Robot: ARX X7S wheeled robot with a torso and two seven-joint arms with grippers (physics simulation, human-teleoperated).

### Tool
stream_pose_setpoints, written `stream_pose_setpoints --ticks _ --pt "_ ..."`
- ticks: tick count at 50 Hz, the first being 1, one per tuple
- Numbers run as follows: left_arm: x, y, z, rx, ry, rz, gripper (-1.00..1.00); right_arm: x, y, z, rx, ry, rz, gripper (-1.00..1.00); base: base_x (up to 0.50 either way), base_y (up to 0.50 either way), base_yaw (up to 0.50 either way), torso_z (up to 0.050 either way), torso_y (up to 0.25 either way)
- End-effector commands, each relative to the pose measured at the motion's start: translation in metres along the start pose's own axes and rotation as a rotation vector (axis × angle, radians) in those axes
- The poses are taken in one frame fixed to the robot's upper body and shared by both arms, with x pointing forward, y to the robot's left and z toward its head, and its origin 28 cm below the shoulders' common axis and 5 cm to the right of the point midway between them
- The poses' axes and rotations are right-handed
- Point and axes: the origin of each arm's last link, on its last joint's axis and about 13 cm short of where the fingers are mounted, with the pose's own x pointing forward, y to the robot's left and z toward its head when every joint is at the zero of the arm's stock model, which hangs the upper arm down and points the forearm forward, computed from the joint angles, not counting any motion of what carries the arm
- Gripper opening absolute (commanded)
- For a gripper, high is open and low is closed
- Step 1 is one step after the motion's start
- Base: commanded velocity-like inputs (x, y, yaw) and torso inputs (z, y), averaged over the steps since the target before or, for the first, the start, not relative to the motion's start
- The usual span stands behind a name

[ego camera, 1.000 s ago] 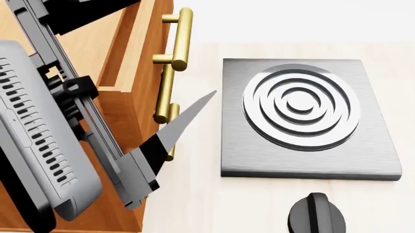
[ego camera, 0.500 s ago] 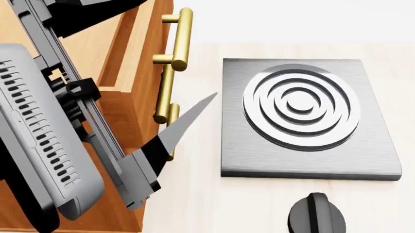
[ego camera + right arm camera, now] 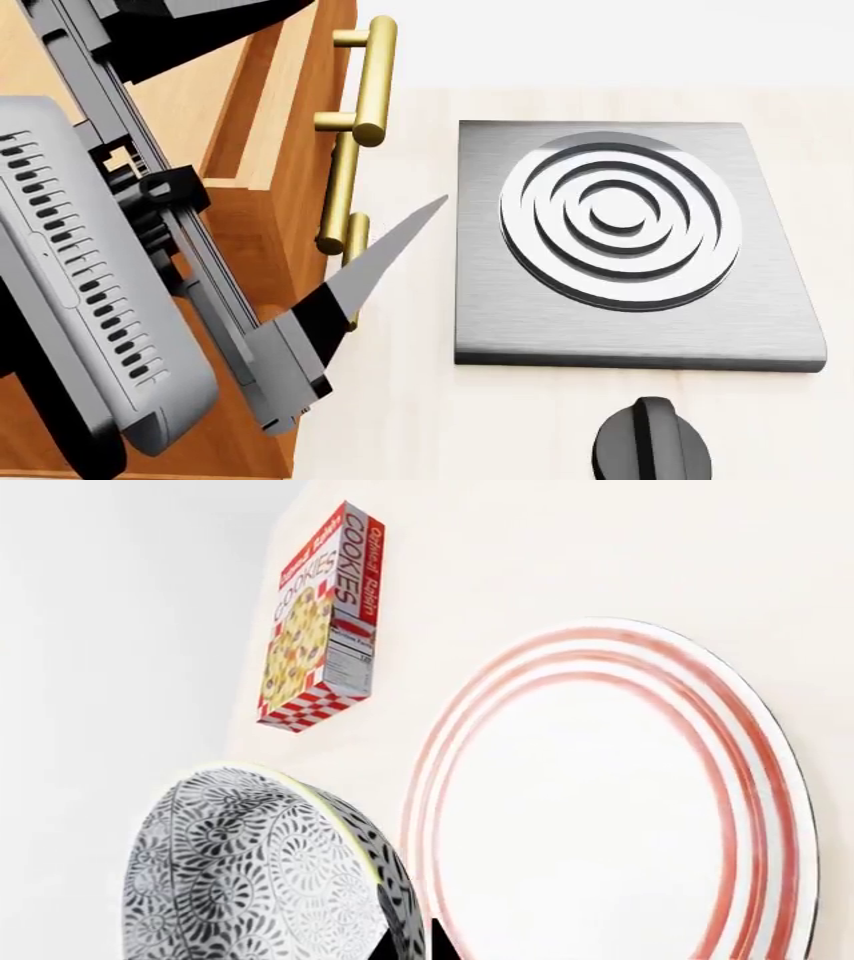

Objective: Pick the akita bowl on the wooden cabinet and place it on the plate.

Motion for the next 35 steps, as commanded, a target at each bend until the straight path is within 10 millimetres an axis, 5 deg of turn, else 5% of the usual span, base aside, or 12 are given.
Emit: stream_pose_setpoints --ticks 1,35 --pt "0.000 0.000 -0.001 -0.003 0.001 0.000 1.00 0.006 -0.006 0.000 -0.007 -0.012 -0.005 -1.00 0.00 0.00 0.00 0.000 0.000" --pt "-0.001 -0.002 -0.005 -0.009 0.005 0.001 1.00 0.017 -0.023 -0.003 0.000 -0.032 -0.071 -1.00 0.00 0.00 0.00 0.000 0.000"
